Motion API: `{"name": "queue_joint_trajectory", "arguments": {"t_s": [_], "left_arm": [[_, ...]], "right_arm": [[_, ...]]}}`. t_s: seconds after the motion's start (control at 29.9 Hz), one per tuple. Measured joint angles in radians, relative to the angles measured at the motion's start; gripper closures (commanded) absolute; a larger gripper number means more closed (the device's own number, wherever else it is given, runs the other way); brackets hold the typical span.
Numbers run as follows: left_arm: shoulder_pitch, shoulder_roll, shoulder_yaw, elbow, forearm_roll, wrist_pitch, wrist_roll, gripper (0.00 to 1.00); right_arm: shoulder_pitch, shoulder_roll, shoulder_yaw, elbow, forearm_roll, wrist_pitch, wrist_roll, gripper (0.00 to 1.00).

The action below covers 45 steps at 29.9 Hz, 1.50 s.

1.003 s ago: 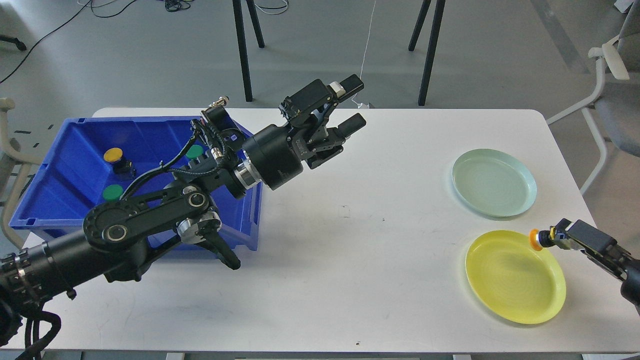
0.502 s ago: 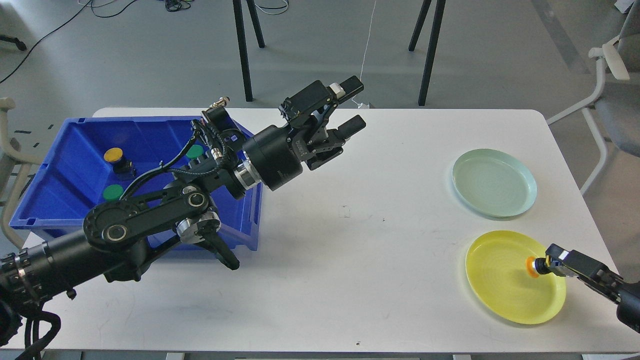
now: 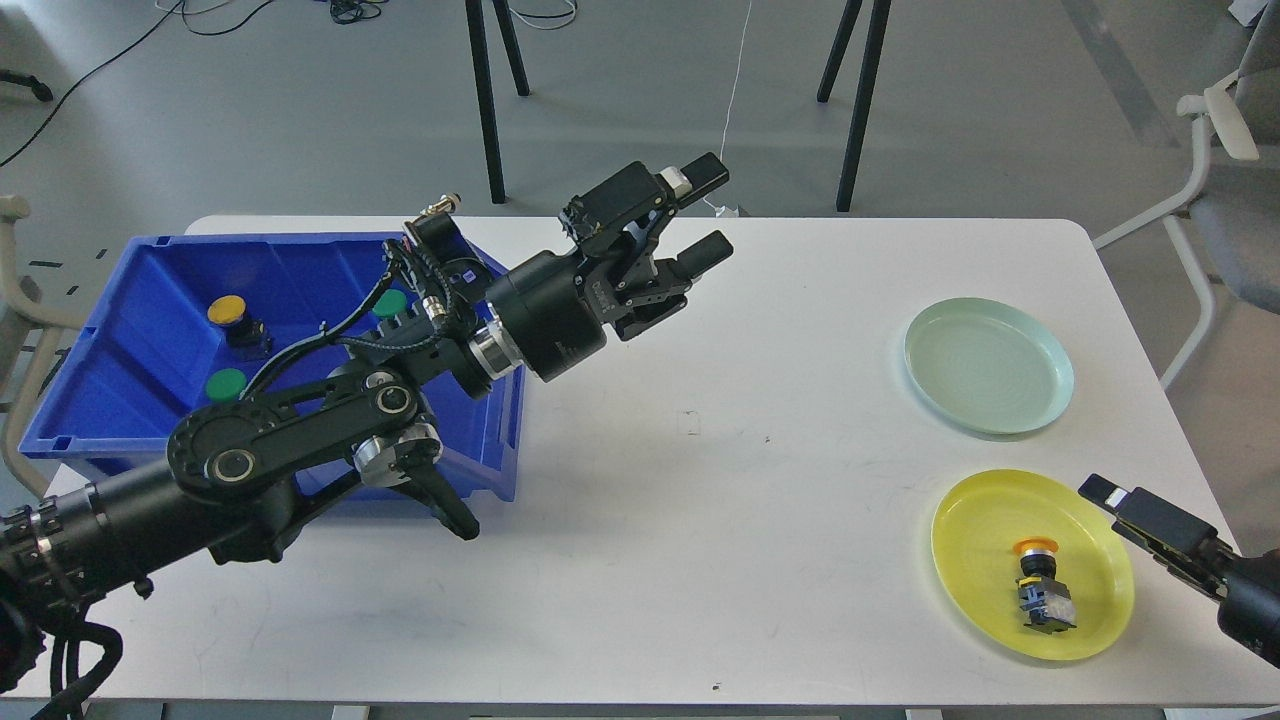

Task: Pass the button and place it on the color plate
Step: 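Raise the right gripper and move the left gripper back into the bin, then grasp a green button in the bin with the left gripper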

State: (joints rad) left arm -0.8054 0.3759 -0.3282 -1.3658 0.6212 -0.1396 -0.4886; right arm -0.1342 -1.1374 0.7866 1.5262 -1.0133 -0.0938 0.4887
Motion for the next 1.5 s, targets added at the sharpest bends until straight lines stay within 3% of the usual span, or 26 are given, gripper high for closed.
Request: {"name": "queue_joint_trajectory", "arguments": {"t_s": [0.2,0.33,0.5,0.64,0.84,1.17,1.5], "left_arm": [[-0.015,0.058,-0.041,-0.005,0.002,0.004,0.000,0.02],[-0.052,0.281,-0.060,-0.068,0.011,-0.022,0.000,0.02],[-0.211,0.587,0.112,-0.093,0.124,-0.139,0.000,0.02],[-0.333,0.719,0.309,-0.051,0.407,-0.218,0.000,0.02],[-0.373,0.701,0.511,0.107,0.689,-0.227,0.000,0.03],[-0.349,0.561,0.534,0.435,0.868,-0.221,0.000,0.03],[-0.277,0.531,0.537,0.480,0.885,-0.217,0.000,0.03]], "right_arm": [[0.106,0.063,0.066,0.011,0.253,0.042,0.000,0.03],[0.195,0.125,0.146,0.005,0.539,0.217,0.000,0.01],[0.211,0.209,0.256,-0.032,0.844,0.519,0.000,0.01],[0.213,0.275,0.282,-0.050,0.883,0.578,0.000,0.01],[0.212,0.302,0.284,-0.086,0.885,0.582,0.000,0.01],[0.206,0.303,0.283,-0.122,0.886,0.583,0.000,0.01],[0.202,0.301,0.284,-0.123,0.886,0.583,0.000,0.01]]}}
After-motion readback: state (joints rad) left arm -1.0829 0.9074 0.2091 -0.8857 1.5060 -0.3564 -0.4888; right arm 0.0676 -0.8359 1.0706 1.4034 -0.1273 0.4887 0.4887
